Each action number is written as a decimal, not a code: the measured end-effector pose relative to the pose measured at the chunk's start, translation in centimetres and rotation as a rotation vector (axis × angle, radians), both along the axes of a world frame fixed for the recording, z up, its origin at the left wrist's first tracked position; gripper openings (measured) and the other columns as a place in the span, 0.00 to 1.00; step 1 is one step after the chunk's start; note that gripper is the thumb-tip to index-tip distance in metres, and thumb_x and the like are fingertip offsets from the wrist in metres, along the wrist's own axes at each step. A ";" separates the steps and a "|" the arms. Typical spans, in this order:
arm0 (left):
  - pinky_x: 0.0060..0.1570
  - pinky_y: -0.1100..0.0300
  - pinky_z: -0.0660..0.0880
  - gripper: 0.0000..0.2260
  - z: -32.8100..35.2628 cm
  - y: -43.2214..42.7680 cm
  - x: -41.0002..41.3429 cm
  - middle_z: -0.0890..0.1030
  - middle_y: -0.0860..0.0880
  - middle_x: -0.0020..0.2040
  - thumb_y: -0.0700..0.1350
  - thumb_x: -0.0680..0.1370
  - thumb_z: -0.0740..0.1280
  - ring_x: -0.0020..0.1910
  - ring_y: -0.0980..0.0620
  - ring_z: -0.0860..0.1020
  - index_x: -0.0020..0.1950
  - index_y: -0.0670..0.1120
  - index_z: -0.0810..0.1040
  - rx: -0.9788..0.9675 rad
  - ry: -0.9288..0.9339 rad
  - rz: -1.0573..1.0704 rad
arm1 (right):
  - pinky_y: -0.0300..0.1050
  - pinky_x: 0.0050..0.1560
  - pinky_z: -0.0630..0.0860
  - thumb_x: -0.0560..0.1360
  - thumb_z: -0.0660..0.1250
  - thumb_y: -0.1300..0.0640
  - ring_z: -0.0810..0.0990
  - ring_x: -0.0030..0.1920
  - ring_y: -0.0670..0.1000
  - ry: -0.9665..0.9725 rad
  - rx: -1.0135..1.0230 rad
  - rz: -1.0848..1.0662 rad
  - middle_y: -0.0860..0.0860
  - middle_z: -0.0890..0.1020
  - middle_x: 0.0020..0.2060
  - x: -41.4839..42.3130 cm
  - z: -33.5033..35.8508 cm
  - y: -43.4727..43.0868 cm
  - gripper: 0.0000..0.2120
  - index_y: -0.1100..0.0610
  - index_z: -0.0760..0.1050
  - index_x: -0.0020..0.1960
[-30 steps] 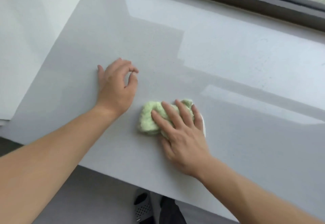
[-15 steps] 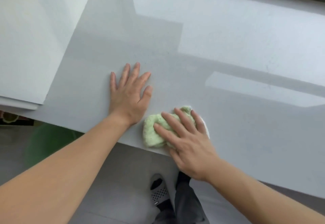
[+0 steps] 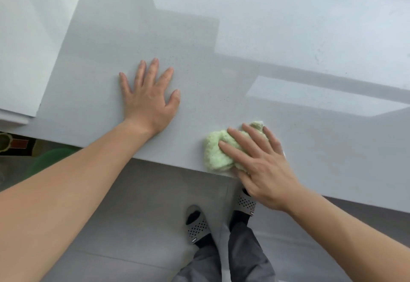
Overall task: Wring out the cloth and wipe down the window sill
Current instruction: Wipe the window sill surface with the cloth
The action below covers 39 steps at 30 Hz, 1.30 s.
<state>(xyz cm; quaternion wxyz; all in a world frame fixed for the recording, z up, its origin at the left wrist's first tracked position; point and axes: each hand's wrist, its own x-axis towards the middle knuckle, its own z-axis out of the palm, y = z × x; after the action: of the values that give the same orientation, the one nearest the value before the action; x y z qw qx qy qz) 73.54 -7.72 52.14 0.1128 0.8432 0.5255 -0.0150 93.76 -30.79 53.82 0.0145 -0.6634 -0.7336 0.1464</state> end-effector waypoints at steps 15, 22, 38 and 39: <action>0.74 0.34 0.39 0.29 -0.3 -1.0 11.1 0.45 0.47 0.82 0.59 0.80 0.47 0.80 0.45 0.41 0.80 0.54 0.52 0.020 0.042 0.063 | 0.60 0.77 0.46 0.76 0.55 0.45 0.53 0.79 0.54 -0.033 0.043 -0.071 0.46 0.59 0.78 9.7 -0.7 5.7 0.29 0.39 0.56 0.77; 0.74 0.34 0.39 0.29 -0.3 -0.9 11.4 0.52 0.45 0.81 0.59 0.78 0.49 0.80 0.44 0.46 0.78 0.53 0.59 0.027 0.024 0.085 | 0.60 0.76 0.38 0.79 0.51 0.45 0.45 0.79 0.54 0.048 0.055 -0.696 0.45 0.52 0.79 11.3 -1.0 15.3 0.26 0.37 0.51 0.77; 0.76 0.40 0.41 0.27 -0.8 4.4 21.5 0.48 0.47 0.82 0.58 0.80 0.47 0.80 0.45 0.43 0.80 0.54 0.54 0.057 -0.030 0.199 | 0.60 0.76 0.42 0.79 0.54 0.44 0.49 0.79 0.55 0.016 0.103 -0.251 0.46 0.55 0.79 18.1 -1.4 20.2 0.28 0.38 0.53 0.78; 0.76 0.40 0.41 0.28 -0.7 4.4 21.4 0.47 0.47 0.82 0.58 0.80 0.47 0.80 0.45 0.42 0.80 0.54 0.53 0.055 -0.019 0.195 | 0.59 0.77 0.42 0.79 0.54 0.44 0.49 0.79 0.54 0.022 0.090 -0.169 0.45 0.56 0.79 18.7 -1.3 19.9 0.28 0.38 0.53 0.77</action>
<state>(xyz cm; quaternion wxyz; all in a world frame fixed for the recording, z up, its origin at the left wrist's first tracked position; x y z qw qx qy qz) 94.95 -3.35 51.43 0.0956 0.7909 0.6042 0.0188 112.41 -10.94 52.51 0.0647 -0.7200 -0.6806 0.1190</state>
